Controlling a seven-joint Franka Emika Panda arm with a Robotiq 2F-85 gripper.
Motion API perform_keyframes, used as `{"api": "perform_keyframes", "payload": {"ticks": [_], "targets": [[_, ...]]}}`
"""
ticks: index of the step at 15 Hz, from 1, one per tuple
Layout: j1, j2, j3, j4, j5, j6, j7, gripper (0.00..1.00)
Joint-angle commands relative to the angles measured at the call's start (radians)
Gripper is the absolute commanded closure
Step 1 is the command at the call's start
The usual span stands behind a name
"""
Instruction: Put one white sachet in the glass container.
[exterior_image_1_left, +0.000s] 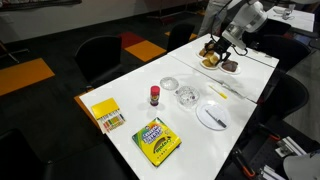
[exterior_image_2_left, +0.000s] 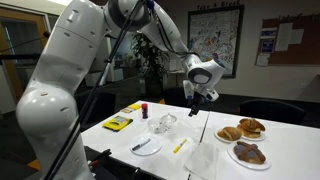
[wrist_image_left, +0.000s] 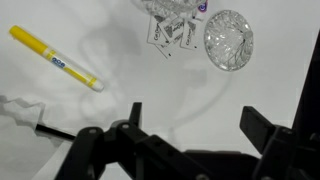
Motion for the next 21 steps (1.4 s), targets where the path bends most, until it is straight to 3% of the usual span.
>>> {"api": "perform_keyframes", "payload": {"ticks": [1,11,21], "targets": [[0.000,0.071,0.035,0.052,0.014,-0.021,0.024,0.00],[0.029,0.239,0.068,0.139,-0.011,-0.048,0.113,0.00],[0.096,0.408,0.114,0.314,-0.013,-0.114,0.276,0.00]]}}
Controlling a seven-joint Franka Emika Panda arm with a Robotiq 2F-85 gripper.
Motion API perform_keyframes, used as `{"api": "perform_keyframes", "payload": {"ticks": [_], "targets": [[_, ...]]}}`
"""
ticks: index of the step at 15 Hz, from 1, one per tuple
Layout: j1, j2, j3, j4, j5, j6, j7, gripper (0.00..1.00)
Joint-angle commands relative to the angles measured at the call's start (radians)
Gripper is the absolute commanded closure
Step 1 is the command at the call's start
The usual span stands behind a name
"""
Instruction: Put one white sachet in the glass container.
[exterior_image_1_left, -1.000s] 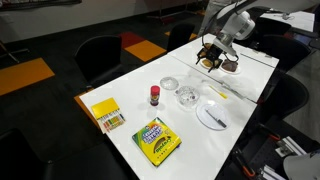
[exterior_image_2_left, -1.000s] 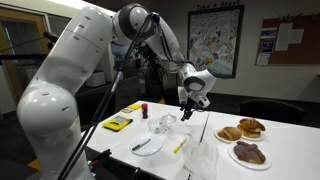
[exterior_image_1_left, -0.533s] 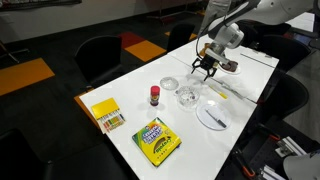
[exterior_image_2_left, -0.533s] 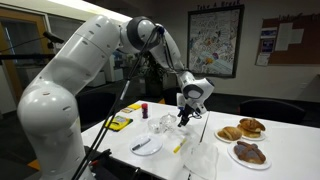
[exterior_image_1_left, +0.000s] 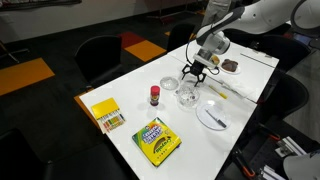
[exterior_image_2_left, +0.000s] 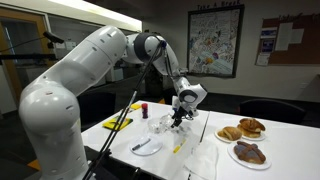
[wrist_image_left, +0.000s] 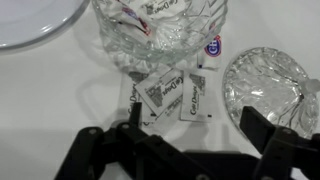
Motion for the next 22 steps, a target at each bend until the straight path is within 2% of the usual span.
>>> {"api": "perform_keyframes", "payload": {"ticks": [1,7,13,17,22], "targets": [[0.021,0.068,0.008,0.091,-0.012,-0.058,0.064,0.00],[0.034,0.098,-0.004,0.137,-0.037,-0.155,0.137,0.00],[0.018,0.068,-0.039,0.117,-0.096,-0.243,0.151,0.00],[0.013,0.057,-0.065,0.088,-0.160,-0.207,0.115,0.00],[0.049,0.074,-0.020,0.104,-0.154,-0.074,0.088,0.00]]}}
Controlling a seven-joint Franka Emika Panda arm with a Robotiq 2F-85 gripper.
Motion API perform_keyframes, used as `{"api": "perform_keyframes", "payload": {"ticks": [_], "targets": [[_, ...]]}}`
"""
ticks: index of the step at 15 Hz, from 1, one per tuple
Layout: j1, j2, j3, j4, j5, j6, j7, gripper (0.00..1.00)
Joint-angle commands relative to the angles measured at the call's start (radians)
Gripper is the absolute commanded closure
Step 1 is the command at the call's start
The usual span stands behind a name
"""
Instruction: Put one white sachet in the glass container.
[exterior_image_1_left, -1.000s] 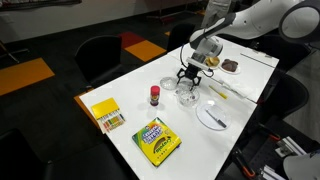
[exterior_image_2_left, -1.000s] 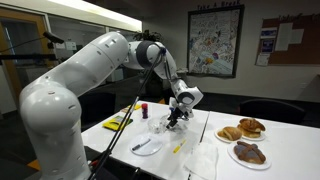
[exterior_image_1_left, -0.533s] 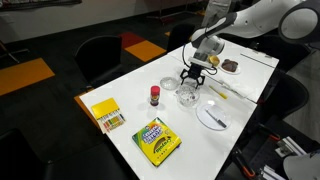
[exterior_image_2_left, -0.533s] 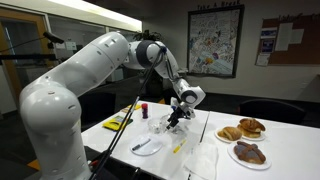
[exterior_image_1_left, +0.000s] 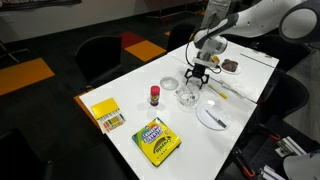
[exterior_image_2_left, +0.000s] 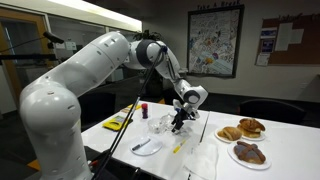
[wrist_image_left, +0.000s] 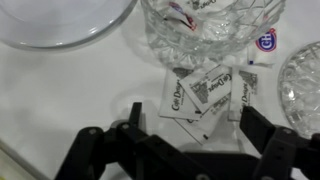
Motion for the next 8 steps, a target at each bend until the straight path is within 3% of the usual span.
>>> {"api": "perform_keyframes", "payload": {"ticks": [1,8], "targets": [[0.034,-0.001,0.040,-0.009,-0.003,0.110,-0.026,0.00],[0.065,0.009,0.076,-0.010,-0.007,0.139,-0.011,0.00]]}}
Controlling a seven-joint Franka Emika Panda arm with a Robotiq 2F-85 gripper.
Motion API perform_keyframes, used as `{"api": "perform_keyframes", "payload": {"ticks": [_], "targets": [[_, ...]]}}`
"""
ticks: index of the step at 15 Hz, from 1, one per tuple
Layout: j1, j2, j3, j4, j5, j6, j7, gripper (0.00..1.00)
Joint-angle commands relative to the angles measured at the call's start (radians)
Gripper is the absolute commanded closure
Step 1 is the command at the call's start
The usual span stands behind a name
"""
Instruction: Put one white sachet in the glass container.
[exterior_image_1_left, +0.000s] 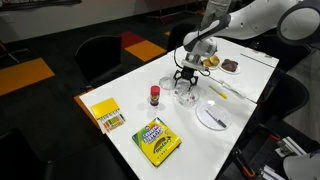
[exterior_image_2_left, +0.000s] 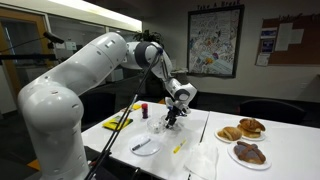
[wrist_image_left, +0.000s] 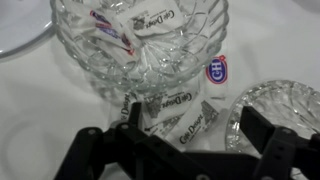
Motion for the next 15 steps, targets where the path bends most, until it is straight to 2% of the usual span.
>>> {"api": "perform_keyframes", "payload": {"ticks": [1,4,5,6,15], "targets": [[-0.002,0.006,0.009,-0.009,-0.008,0.020,-0.006,0.00],[-0.004,0.000,0.005,-0.014,-0.013,0.014,-0.008,0.00],[-0.005,-0.003,0.006,-0.018,-0.014,0.011,-0.014,0.06],[-0.006,-0.002,0.005,-0.019,-0.017,0.009,-0.016,0.26],[-0.018,-0.009,-0.005,-0.023,-0.024,-0.027,-0.014,0.90]]}}
